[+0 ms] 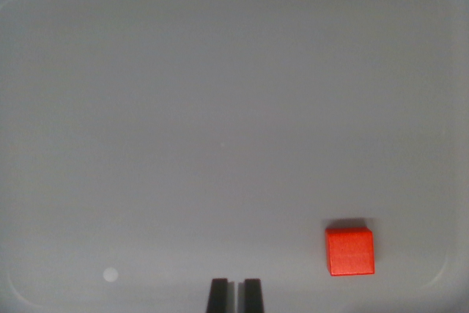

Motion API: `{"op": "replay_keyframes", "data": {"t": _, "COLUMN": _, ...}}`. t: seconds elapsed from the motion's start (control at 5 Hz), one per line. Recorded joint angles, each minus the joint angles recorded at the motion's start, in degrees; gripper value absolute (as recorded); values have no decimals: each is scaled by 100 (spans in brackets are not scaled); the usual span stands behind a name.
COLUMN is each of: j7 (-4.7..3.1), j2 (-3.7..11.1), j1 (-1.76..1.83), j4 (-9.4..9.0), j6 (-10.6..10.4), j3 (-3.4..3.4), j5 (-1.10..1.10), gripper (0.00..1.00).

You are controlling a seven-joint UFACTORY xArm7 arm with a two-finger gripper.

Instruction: Reach red block

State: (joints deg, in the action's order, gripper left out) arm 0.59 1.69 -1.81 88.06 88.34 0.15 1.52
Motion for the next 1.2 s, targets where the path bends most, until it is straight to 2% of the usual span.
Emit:
{"op": "replay_keyframes", "data": {"t": 1.0, "j7": 4, "j2": 2, "j1": -3, "j4": -27, "j6": -31, "j3": -3, "j5": -5, "gripper": 0}}
{"op": "replay_keyframes", "data": {"t": 1.2, "j7": 11, "j2": 6, "j1": -10, "j4": -80, "j6": -90, "j3": -9, "j5": -15, "gripper": 0}}
